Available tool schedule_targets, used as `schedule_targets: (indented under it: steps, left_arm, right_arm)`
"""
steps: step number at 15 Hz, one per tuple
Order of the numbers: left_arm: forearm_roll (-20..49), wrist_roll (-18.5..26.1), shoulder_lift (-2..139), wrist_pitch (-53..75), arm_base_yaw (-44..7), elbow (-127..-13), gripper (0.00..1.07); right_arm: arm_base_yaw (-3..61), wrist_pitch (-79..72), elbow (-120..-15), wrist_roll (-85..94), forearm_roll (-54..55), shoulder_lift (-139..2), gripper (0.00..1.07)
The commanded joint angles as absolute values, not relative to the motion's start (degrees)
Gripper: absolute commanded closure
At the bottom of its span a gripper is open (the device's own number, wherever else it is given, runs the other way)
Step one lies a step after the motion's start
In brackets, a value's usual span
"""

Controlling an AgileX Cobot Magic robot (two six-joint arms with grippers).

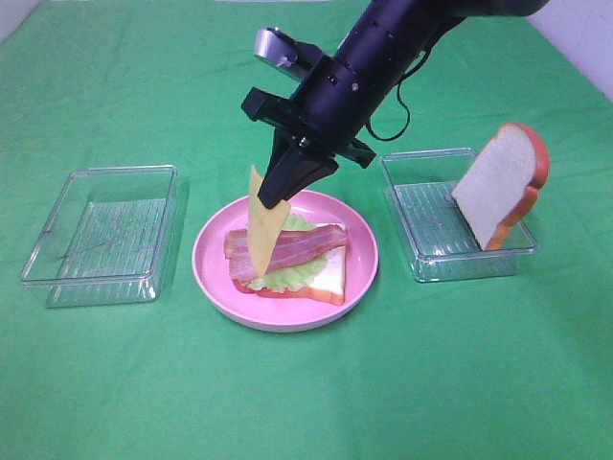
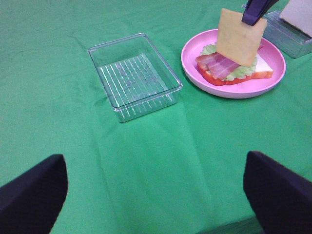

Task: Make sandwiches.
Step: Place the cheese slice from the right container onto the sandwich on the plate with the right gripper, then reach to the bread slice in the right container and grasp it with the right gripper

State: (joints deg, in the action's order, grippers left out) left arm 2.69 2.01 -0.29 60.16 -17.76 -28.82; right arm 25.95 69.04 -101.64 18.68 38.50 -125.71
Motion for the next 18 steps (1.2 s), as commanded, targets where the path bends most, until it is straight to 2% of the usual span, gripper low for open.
schedule_targets:
  steps: [1,4,7,9,11,12,14,16,18]
  left_arm:
    - [3.04,2.06,-1.43,59.53,-17.82,-28.76,0.14]
    - [3.04,2.06,-1.43,59.53,-17.82,-28.76,0.14]
    - [3.04,2.06,-1.43,59.53,-17.82,-28.76,0.14]
    - [3.04,2.06,-1.43,59.53,-17.82,-28.76,0.14]
    - [3.04,2.06,-1.43,59.53,-17.82,-28.76,0.14]
    - [3.04,2.06,-1.43,59.53,-17.82,-28.76,0.14]
    - [3.04,2.06,-1.43,59.53,-17.82,-28.76,0.14]
    - [3.04,2.06,-1.43,59.53,-17.82,-28.76,0.14]
    - [3.04,2.06,-1.43,59.53,-17.82,-28.76,0.14]
  right_arm:
    - [26.13,67.72,-101.24,19.08,39.19,-126.8,1.07]
    - [25.95,61.99,-101.24,13.24,29.74,-127.43,1.07]
    - [25.95,61.65,-101.24,13.35,29.11,-128.51,1.07]
    - [25.95,60.22,-101.24,12.55,27.73,-129.6,0.89]
    - [25.95,59.13,-101.3,8.42,23.09,-128.86,0.61]
    - [25.95,59.01,-101.3,6.36,20.0,-128.11,0.5]
    - [25.95,58.96,-101.3,3.09,11.92,-125.19,0.47]
    - [25.95,58.84,-101.3,2.41,9.57,-123.59,0.47]
    - [25.78,59.01,-101.99,-1.95,0.69,-118.6,0.45]
